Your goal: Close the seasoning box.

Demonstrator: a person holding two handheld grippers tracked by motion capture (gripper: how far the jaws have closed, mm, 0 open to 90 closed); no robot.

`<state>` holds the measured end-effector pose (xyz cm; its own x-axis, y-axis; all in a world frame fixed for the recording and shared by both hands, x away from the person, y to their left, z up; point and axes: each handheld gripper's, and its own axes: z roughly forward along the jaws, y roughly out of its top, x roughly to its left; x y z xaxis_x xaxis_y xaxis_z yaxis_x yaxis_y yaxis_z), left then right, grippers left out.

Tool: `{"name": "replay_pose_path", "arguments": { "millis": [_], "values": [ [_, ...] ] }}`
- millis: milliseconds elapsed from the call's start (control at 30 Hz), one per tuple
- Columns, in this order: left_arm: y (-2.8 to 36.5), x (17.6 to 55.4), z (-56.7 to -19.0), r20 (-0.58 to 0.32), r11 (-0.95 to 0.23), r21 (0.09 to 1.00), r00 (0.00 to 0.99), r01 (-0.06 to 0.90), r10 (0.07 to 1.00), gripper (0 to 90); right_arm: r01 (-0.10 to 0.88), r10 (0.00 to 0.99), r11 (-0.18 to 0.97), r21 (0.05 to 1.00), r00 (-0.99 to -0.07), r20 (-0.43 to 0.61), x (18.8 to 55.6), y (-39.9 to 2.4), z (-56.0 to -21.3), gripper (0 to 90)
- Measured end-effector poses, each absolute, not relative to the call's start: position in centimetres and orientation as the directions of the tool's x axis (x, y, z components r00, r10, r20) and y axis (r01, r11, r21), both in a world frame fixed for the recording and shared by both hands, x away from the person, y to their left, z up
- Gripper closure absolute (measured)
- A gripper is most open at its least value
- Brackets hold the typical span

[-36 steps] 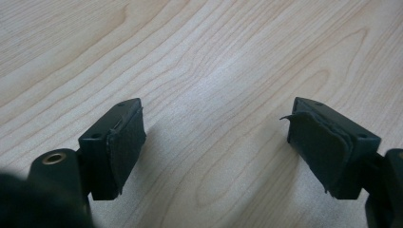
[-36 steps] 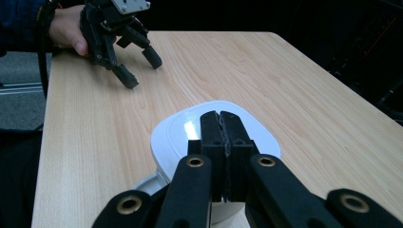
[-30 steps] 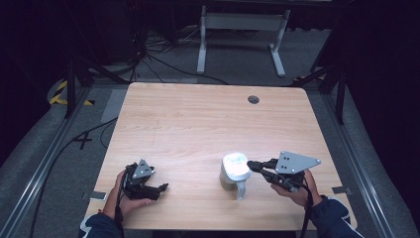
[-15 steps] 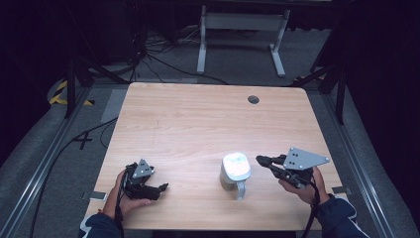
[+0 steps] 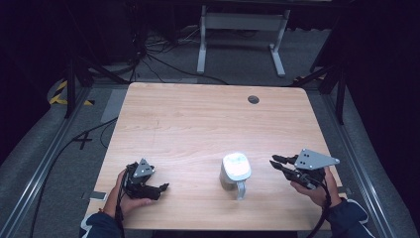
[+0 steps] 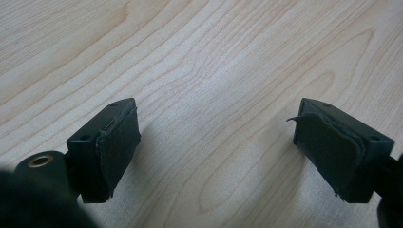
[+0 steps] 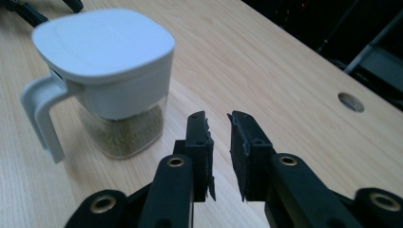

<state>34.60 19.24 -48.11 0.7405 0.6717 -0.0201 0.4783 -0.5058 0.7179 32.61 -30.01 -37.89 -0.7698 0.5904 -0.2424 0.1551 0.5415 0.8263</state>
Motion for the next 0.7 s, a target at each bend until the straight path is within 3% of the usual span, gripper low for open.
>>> {"name": "replay_pose_path", "arguments": {
  "millis": [267,367,700],
  "values": [
    [19.1,34.7,-48.1,-0.014,-0.513,0.717,0.746,0.472,0.666,15.4,0.215,0.625,0.515,0.830,-0.756,-0.192,32.6,-32.8,-39.4,70.4],
    [19.0,34.8,-48.0,-0.017,-0.519,0.711,0.749,0.475,0.662,15.3,0.246,0.648,0.512,0.823,-0.739,-0.182,32.4,-33.9,-40.1,60.2],
    [18.6,35.1,-48.1,-0.016,-0.518,0.716,0.753,0.468,0.658,15.2,0.333,0.679,0.518,0.788,-0.720,-0.142,32.0,-36.6,-43.1,43.8]
  ]
}}
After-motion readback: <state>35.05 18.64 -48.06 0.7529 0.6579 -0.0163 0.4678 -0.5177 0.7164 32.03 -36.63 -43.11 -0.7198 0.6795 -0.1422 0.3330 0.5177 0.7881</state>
